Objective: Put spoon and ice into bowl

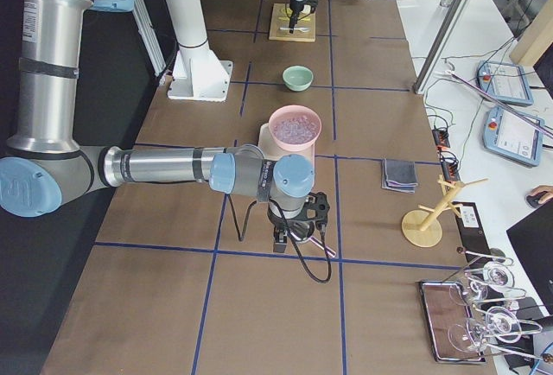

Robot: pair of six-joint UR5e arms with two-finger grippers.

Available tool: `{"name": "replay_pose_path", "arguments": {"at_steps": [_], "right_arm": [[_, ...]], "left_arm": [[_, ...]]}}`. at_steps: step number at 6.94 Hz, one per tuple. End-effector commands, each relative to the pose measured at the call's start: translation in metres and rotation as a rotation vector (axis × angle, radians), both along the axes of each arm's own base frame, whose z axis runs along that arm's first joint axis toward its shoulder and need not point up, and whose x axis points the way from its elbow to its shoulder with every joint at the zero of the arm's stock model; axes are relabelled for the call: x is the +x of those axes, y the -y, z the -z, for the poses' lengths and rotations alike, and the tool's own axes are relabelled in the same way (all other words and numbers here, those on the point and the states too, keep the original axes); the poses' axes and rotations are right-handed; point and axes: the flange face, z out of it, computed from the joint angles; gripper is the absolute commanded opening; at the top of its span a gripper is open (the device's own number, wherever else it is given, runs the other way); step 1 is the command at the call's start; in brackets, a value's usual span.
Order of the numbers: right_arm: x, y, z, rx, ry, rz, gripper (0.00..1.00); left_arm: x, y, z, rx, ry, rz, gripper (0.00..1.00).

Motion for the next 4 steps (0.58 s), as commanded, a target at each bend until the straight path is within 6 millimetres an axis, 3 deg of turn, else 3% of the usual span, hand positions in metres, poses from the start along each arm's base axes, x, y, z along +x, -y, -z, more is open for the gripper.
{"name": "replay_pose_path", "arguments": {"at_steps": [1,2,4], "right_arm": [[0.0,0.0001,-0.0001,0.001,0.0,0.0,1.0],[0.0,0.0001,-0.0001,0.001,0.0,0.0,1.0],[0.0,0.0001,-0.0001,0.001,0.0,0.0,1.0]], "left_arm": [[-0.0007,-0.0001,-0.0027,-0.004,0.004,0.002,0.79],[-0.0007,-0.0001,-0.0028,-0.004,0.004,0.002,0.66],[-0.0017,0.0002,-0.0036,-0.005,0.006,0.003,0.2]]}}
